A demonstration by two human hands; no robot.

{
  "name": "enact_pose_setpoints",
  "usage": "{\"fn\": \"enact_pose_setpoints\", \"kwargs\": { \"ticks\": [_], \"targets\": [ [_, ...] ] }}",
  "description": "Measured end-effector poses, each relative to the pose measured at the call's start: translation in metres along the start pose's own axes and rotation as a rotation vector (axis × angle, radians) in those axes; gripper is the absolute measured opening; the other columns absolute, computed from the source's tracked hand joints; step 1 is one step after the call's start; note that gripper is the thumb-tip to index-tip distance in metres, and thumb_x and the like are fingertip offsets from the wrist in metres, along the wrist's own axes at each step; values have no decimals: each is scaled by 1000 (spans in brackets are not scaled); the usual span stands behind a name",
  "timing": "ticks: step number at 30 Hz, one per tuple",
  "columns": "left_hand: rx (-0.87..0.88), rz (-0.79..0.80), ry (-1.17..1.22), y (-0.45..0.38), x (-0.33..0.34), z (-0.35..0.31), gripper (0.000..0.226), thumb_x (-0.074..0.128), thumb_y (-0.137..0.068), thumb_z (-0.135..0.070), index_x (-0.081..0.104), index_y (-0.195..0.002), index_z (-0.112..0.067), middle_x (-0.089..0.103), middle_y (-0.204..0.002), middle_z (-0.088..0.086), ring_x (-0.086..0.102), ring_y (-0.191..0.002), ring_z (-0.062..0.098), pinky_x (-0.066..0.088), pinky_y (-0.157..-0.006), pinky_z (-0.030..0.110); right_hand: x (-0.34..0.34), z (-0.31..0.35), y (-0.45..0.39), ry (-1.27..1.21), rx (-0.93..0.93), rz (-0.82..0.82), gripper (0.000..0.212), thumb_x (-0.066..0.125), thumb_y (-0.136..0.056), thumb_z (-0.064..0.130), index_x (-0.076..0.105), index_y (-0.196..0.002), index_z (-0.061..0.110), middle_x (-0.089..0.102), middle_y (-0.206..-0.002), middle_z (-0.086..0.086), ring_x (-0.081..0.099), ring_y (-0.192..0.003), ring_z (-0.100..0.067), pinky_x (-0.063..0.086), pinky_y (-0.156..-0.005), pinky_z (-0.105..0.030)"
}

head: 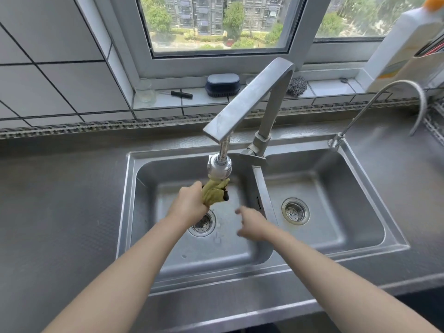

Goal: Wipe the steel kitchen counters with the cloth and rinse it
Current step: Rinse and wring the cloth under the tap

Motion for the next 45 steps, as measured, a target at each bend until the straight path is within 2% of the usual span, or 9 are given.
{"fn": "enact_pose_setpoints", "kwargs": {
  "ticks": [2, 8, 11, 18, 24, 30, 36, 40, 45],
  "targets": [
    [-58, 108, 135, 8, 16, 1, 26, 67, -74, -25, 43, -82, -20, 62, -82, 4, 57, -85, 33, 38, -57, 31, 12, -15, -4, 356, -28, -77, 49, 45, -87, 0, 45, -136, 9, 47, -131, -18, 47, -120, -37, 45, -99, -41],
    [-119, 361, 537, 34, 57, -10, 63, 82, -63, -49, 49, -108, -20, 63, -89, -6, 59, -73, 12, 45, -59, 28, 0, -4, 13, -884, 27, 54, 26, 55, -92, 35, 66, -107, 18, 73, -106, -6, 72, -90, -20, 57, -80, -33],
    [-182, 465, 840, 40, 66, -23, 57, 68, -74, -62, 55, -102, -14, 60, -70, 0, 52, -54, 16, 47, -53, 30, -7, -9, 24, -830, 12, 0, 19, 63, -89, 24, 63, -106, 13, 72, -99, -7, 70, -93, -19, 55, -85, -32],
    [-358, 426, 1146, 31, 75, -39, 37, 40, -104, -28, 70, -106, -5, 74, -97, 16, 73, -84, 23, 58, -68, 33, -29, -32, 42, -996, -30, -152, 26, 45, -92, 5, 63, -91, 23, 61, -61, 3, 57, -52, -9, 46, -48, -18],
    [-416, 376, 1403, 27, 86, -102, 31, 44, -100, -16, 68, -102, 4, 74, -90, 17, 72, -75, 25, 58, -64, 32, -56, -71, 69, -990, -89, -324, 15, 49, -97, 18, 61, -102, 25, 65, -83, 1, 61, -70, -9, 53, -56, -24],
    [-298, 535, 1233, 45, 113, -186, 30, 57, -94, -38, 75, -99, -15, 75, -89, 4, 69, -73, 15, 51, -63, 26, -85, -143, 117, -937, -17, -524, 19, 54, -94, 34, 65, -94, 18, 66, -97, -1, 65, -91, -15, 60, -61, -28],
    [26, 691, 1029, 87, 152, -287, 44, 82, -67, -28, 69, -106, -13, 75, -97, 11, 73, -87, 25, 56, -66, 28, -114, -229, 190, -847, 87, -682, 50, 56, -93, 46, 62, -49, 22, 57, -49, 13, 55, -58, -10, 45, -57, -25],
    [100, 708, 891, 120, 191, -358, 60, 90, -57, -29, 62, -109, -14, 74, -98, 10, 73, -87, 25, 57, -66, 32, -122, -308, 245, -851, 132, -779, 23, 63, -91, 30, 75, -92, 11, 75, -97, -7, 67, -96, -21, 51, -87, -34],
    [1, 779, 1029, 159, 235, -441, 44, 82, -74, -20, 53, -105, -8, 68, -99, 13, 71, -75, 20, 55, -57, 30, -132, -397, 310, -785, 140, -940, 26, 62, -93, 26, 71, -88, 2, 70, -81, -11, 60, -77, -14, 45, -72, -31]
  ]
}}
Point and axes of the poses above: each hand's wrist, its own y-axis away from the middle knuckle, its own x-axis out of the palm, z = x × y, the point moved 4 cm from there along -y, towards the middle knuckle
